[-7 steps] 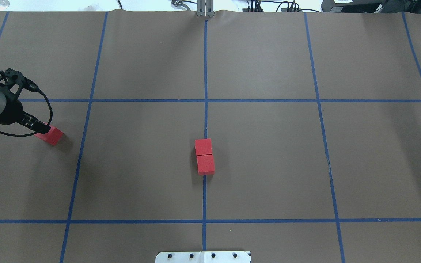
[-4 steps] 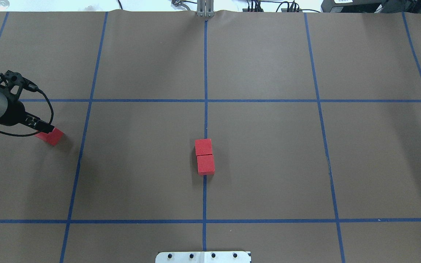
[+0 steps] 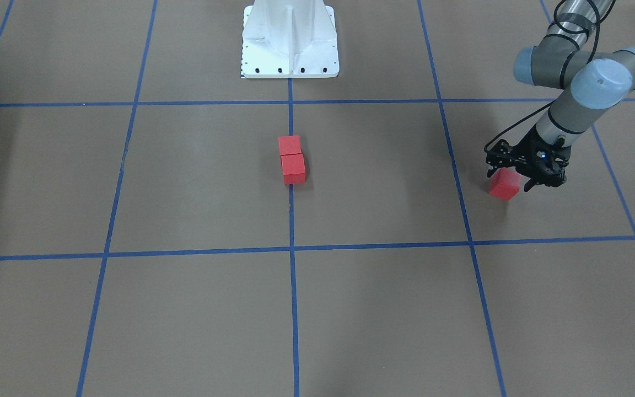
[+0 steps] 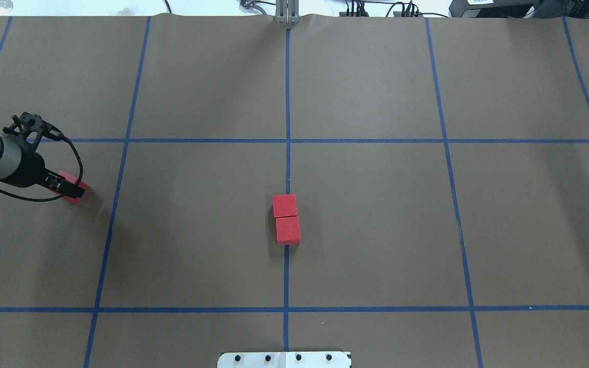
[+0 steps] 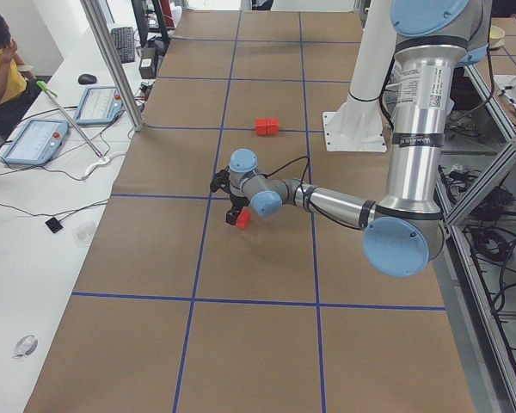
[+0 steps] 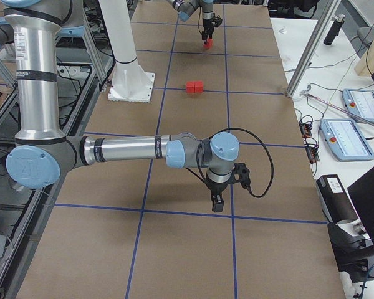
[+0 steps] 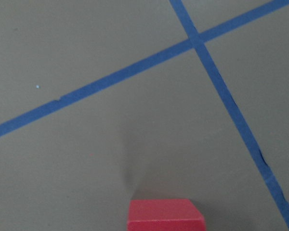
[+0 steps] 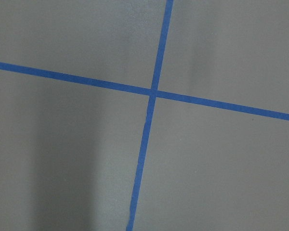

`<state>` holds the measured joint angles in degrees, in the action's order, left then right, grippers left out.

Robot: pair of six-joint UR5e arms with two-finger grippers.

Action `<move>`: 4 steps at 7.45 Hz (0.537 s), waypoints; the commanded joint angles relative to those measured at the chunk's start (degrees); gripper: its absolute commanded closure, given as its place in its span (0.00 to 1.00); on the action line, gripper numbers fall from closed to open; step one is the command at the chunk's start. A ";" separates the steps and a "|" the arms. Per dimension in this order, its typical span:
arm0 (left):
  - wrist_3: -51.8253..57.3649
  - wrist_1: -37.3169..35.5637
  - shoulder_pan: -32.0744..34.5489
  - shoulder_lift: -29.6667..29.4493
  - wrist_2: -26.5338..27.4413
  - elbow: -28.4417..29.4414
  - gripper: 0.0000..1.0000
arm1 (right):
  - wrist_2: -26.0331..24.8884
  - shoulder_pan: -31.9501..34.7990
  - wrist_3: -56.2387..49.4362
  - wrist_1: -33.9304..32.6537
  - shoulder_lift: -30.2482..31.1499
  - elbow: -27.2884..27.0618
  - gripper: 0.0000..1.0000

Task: Form red blocks into L shape at center
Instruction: 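Close the left gripper on the last red cube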

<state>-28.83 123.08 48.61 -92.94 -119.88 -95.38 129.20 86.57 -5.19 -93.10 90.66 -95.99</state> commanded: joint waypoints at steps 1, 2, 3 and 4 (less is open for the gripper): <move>0.00 -0.73 -0.62 0.04 0.00 0.28 0.21 | 0.00 0.00 0.00 0.03 -0.30 0.02 0.01; 0.08 -0.82 -0.62 0.12 0.09 0.28 0.30 | 0.00 0.00 0.09 -0.06 -0.30 0.02 0.01; 0.08 -1.34 -0.80 0.04 0.09 0.37 0.38 | 0.00 0.00 0.09 0.03 -0.30 0.02 0.01; 0.08 -2.22 -0.80 -0.05 0.09 0.28 0.54 | 0.00 0.00 0.09 0.03 -0.39 0.02 0.01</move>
<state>-28.75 121.72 47.89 -92.90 -119.81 -95.08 129.20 86.57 -5.11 -93.10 90.35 -95.98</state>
